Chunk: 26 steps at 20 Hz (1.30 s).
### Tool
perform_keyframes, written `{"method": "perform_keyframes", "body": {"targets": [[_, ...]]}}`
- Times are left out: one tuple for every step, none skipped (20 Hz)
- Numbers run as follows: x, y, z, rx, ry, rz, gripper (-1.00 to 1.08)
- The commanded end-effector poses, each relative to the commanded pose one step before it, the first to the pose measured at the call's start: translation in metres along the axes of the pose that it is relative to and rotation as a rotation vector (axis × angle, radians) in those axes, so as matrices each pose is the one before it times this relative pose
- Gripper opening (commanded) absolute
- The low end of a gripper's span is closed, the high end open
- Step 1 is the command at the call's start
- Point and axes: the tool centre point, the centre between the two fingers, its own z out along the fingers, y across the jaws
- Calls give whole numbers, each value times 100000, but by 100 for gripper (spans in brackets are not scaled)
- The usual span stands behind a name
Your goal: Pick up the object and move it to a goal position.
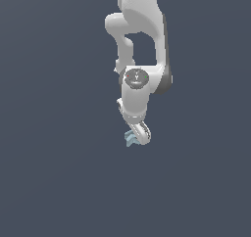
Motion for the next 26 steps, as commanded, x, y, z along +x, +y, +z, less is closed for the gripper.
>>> {"method": "perform_keyframes", "body": {"targets": [[11,-86,227,92,282,6318,100],[0,-29,79,33,99,2154,100],[0,-27,73,33,94,2014,100],[0,-25,68,33,89,1876,100],[-1,-24,62,33,83,1735,100],[-1,-22,57,32,77,1597,100],[-1,-20,52,30,71,1458,100],[-2,-18,46,29,65,1317,100],[-1,-16,41,27,58,1180,100],[-1,-14,36,24,52,1041,100],[-3,-13,31,22,45,899,100],[-2,-10,27,19,38,762,100],[-1,-8,22,16,31,624,100],[1,-6,17,12,25,488,100],[-2,-5,12,9,17,345,100],[-1,-3,7,5,10,207,100],[0,-1,2,2,4,69,100],[-4,9,-9,-23,-24,-452,100],[-2,0,38,0,0,0,100],[-7,1,114,0,0,0,100],[-12,2,190,0,0,0,100],[26,12,264,1,1,69,100],[-22,6,339,0,0,0,100],[16,17,411,1,3,69,100],[10,20,483,0,3,69,100],[6,22,552,0,4,69,100]]}}
